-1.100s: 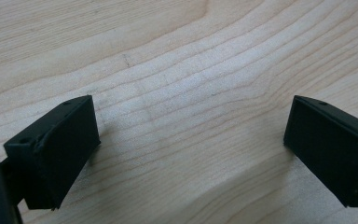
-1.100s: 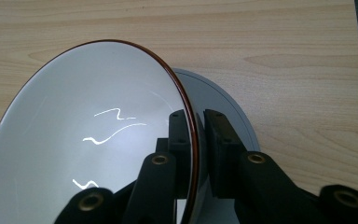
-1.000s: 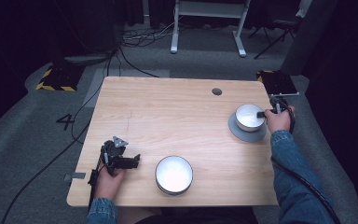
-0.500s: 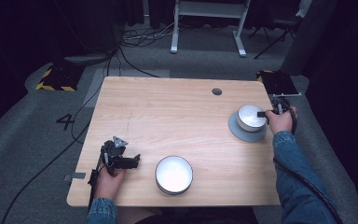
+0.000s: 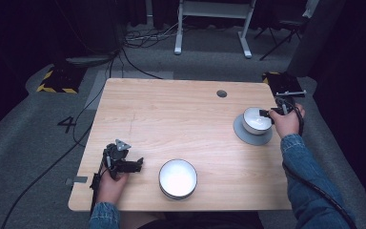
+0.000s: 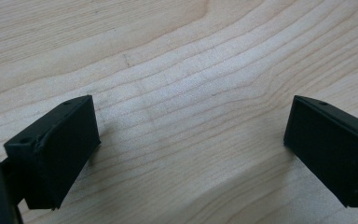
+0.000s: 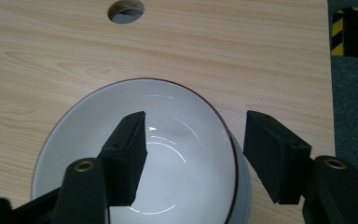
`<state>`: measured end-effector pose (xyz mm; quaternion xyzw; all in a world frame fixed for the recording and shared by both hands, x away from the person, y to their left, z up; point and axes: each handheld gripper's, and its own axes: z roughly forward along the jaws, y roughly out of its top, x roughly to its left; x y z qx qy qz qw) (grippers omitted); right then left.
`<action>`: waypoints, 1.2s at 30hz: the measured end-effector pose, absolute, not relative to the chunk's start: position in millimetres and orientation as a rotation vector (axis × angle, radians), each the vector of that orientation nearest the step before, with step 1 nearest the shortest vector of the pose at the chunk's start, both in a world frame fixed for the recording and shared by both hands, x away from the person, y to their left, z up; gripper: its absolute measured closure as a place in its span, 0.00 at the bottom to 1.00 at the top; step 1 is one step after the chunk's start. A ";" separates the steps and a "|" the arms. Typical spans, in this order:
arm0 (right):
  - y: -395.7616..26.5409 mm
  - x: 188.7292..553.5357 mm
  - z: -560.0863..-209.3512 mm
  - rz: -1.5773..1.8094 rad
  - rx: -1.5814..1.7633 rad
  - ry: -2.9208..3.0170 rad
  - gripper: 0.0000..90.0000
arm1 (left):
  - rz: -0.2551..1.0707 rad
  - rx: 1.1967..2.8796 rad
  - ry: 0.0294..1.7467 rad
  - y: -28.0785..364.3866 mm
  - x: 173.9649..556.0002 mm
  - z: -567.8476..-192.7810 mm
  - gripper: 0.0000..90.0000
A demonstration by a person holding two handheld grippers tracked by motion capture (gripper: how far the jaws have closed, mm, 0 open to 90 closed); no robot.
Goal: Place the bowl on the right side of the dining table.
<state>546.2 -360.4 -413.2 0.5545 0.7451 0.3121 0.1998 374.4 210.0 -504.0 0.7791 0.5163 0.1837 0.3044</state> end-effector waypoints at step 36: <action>-303.0 462.8 -345.4 0.931 1.122 2.444 0.36 | 0.487 2.065 1.368 210.0 374.4 -503.8 0.04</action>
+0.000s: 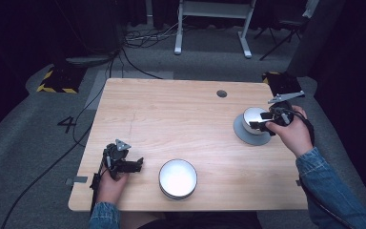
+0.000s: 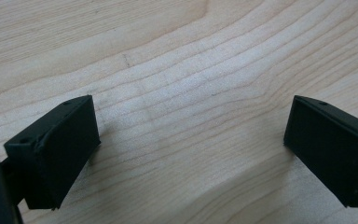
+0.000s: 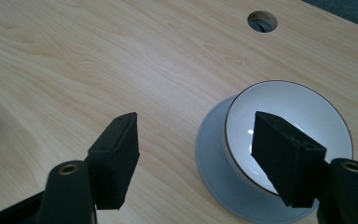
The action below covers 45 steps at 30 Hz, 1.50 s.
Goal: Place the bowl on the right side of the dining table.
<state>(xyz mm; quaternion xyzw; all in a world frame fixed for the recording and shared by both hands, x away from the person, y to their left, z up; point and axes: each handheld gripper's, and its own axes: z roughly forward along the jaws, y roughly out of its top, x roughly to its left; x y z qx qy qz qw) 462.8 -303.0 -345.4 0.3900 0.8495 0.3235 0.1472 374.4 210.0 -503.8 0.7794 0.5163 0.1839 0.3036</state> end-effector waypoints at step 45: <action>-327.7 388.2 -429.4 0.995 1.041 2.517 0.34 | 0.487 2.065 1.370 209.9 374.3 -503.7 0.04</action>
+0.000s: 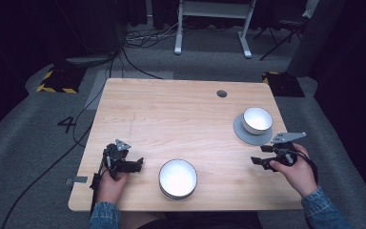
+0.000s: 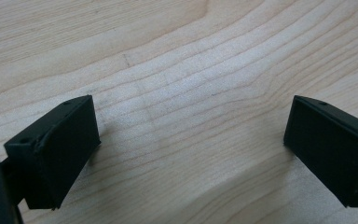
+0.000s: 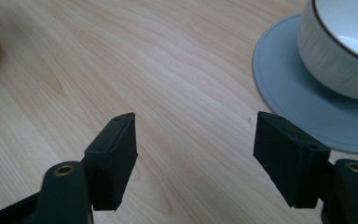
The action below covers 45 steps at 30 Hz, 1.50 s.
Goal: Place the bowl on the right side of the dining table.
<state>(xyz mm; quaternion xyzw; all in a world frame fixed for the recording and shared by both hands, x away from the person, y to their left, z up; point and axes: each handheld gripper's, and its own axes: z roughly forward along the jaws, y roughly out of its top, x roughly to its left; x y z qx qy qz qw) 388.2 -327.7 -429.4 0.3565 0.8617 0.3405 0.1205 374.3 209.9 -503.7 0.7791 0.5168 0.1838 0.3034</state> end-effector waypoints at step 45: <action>-320.6 357.1 -504.4 1.046 0.990 2.430 0.11 | 0.488 2.069 1.378 209.3 373.7 -503.2 0.04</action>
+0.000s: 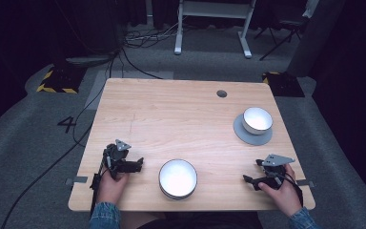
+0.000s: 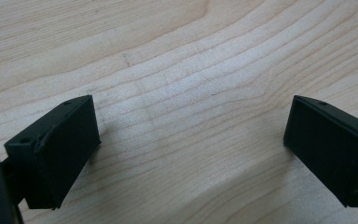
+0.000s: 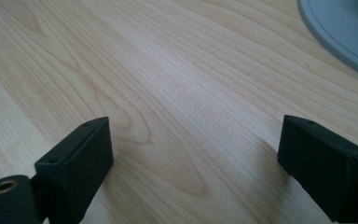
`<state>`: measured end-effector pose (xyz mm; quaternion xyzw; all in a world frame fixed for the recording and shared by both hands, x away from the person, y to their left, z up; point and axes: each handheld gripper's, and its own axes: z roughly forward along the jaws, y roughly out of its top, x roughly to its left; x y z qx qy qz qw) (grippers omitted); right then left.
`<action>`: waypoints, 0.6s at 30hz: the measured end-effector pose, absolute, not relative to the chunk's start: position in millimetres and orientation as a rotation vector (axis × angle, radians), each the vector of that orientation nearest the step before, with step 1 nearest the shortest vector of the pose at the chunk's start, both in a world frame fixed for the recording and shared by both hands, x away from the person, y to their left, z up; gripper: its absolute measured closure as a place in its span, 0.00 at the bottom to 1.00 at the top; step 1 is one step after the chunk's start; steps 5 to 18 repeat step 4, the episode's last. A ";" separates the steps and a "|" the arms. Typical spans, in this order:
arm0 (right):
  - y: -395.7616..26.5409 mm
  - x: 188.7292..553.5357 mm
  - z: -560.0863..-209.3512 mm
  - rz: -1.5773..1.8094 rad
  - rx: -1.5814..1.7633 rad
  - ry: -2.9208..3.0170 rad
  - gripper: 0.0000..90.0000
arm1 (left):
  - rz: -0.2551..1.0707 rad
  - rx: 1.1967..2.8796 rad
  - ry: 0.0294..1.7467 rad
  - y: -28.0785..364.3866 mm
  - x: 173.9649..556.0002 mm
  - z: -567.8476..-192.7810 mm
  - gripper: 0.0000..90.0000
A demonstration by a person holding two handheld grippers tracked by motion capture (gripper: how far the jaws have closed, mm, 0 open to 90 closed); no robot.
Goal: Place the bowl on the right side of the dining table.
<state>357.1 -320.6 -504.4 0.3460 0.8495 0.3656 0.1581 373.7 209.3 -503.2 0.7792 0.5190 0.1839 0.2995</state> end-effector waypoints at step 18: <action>-320.5 357.2 -504.4 1.045 0.990 2.429 0.11 | 0.488 2.069 1.378 209.3 373.7 -503.2 0.04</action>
